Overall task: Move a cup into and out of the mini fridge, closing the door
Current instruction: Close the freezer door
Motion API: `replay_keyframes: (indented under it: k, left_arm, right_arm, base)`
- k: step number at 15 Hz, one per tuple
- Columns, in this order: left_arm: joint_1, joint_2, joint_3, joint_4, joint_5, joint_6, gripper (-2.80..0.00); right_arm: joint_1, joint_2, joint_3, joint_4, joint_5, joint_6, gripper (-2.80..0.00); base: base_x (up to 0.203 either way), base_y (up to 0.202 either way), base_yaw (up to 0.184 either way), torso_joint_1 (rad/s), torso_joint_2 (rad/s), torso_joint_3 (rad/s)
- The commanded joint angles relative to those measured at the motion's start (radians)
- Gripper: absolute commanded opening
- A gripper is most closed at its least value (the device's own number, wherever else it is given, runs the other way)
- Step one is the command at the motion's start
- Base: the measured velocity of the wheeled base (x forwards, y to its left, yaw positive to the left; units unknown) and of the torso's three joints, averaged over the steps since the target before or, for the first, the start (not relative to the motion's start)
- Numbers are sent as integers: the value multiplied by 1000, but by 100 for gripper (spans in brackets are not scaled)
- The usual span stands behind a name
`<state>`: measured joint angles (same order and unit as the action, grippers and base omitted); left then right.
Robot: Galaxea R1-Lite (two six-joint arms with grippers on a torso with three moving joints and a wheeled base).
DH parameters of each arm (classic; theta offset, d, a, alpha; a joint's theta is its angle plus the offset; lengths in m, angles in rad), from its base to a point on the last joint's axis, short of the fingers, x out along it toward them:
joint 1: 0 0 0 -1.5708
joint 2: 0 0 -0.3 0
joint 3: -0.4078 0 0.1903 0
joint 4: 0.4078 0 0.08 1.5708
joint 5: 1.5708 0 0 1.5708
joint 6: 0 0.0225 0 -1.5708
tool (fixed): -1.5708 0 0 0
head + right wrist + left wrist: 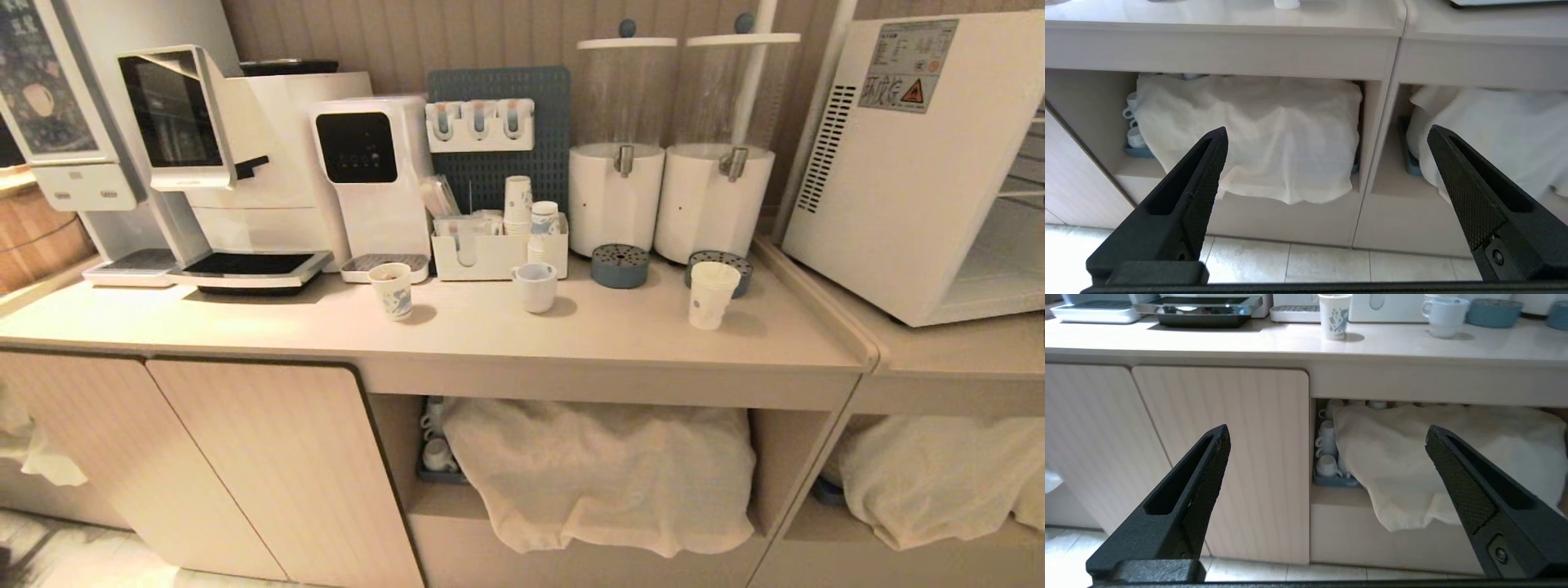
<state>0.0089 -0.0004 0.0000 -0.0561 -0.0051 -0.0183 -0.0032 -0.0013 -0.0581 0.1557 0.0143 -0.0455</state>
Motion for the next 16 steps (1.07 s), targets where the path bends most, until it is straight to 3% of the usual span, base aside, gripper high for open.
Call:
replay_keyframes:
  k: [1, 7, 16]
  left_arm:
    - [0, 0, 17, 0, 1, 0, 0]
    - [0, 0, 17, 2, 2, 4, 0]
    - [0, 0, 17, 2, 1, 4, 0]
  right_arm:
    - [0, 0, 0, 1, 1, 0, 0]
    - [0, 0, 0, 1, 1, 0, 0]
    - [0, 0, 0, 2, 3, -5, 0]
  base:
    - [-162, 0, -2, 3, 6, 2]
    - [-12, -30, -3, 1, 0, 2]
    - [0, -192, 0, 3, 3, 2]
